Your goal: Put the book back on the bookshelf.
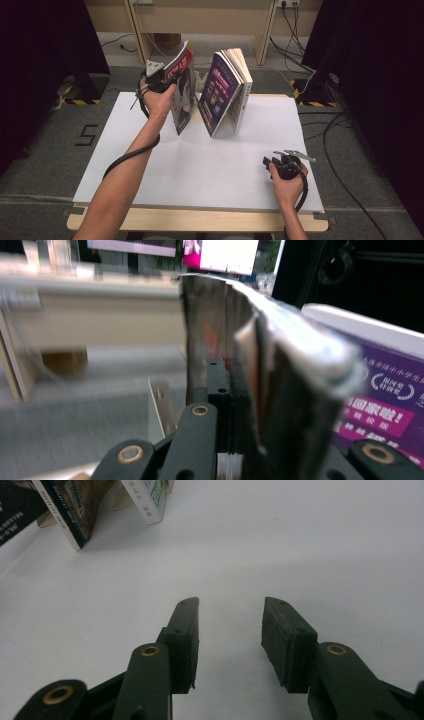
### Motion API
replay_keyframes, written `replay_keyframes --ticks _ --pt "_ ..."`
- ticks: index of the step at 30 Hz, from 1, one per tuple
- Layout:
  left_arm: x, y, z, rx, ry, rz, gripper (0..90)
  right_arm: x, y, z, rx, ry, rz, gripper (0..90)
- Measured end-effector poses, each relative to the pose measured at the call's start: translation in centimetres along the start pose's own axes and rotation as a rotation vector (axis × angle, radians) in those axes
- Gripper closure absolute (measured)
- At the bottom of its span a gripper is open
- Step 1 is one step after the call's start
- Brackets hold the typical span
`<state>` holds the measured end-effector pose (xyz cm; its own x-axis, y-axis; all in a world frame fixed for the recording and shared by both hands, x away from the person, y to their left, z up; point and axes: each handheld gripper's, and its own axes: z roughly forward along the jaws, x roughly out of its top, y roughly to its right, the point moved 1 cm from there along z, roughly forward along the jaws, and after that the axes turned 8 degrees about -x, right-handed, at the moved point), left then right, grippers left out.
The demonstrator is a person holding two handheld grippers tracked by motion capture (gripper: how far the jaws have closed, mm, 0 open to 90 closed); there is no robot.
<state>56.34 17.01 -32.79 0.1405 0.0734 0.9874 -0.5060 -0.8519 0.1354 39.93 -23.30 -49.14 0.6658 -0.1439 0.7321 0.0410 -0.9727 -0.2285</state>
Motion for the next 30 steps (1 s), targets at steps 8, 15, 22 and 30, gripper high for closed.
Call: replay_keyframes --ticks 8,15,22,30 --pt "-2.4 -0.9 -0.2 0.020 0.008 0.005 85.7 0.0 0.0 0.0 0.005 -0.001 -0.006 59.4" --pt "-2.3 -1.4 -0.7 0.050 -0.023 0.023 79.8 0.0 -0.1 0.0 0.004 0.003 0.000 59.4" --pt "-2.9 -2.2 -0.8 0.047 -0.047 -0.043 70.3 -0.1 -0.1 -0.1 0.002 -0.003 0.012 59.4" --pt "-3.7 -2.4 -1.2 0.045 -0.056 -0.081 59.4 0.0 -0.1 0.0 0.000 0.005 -0.002 59.4"
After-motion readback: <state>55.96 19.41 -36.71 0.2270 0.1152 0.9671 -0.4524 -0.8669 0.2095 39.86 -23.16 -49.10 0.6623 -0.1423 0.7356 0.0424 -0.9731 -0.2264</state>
